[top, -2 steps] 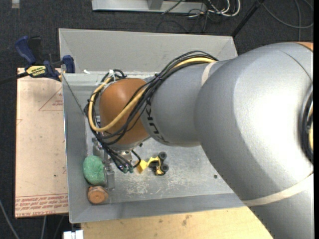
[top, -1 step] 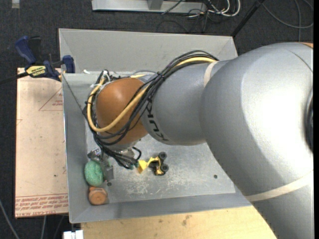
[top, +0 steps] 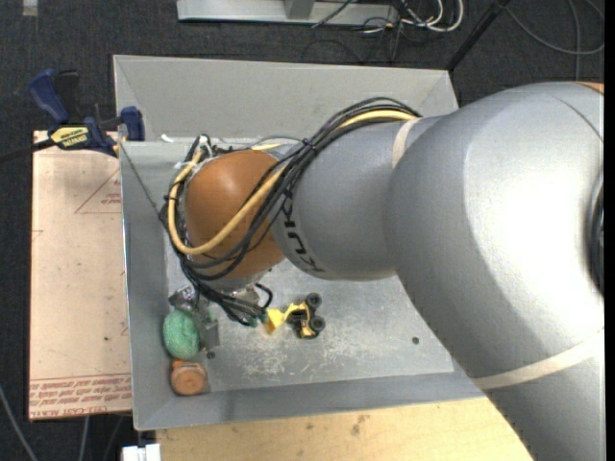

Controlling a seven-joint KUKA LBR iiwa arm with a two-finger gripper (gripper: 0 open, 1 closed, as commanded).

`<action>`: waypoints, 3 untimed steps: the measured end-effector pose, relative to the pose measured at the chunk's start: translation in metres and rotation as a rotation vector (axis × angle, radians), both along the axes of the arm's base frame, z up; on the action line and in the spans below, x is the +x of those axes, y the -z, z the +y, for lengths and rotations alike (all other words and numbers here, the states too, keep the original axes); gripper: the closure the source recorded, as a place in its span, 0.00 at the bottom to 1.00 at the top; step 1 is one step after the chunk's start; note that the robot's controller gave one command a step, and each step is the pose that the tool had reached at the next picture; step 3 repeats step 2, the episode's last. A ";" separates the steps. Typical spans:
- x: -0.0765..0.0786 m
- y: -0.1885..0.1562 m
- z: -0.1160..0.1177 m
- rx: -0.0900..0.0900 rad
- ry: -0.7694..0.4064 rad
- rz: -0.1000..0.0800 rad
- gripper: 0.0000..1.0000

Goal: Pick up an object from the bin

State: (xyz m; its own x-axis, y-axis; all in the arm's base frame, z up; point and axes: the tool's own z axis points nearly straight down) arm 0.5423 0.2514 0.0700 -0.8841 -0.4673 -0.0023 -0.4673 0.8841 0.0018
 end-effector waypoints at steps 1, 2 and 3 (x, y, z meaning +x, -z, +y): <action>-0.013 -0.059 -0.018 -0.003 0.001 0.006 1.00; -0.003 -0.168 -0.003 0.000 -0.028 -0.001 1.00; -0.003 -0.168 -0.003 0.000 -0.028 -0.001 1.00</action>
Offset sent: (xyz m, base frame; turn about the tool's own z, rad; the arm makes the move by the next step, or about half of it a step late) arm -0.0034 -0.0033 0.1678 -0.0303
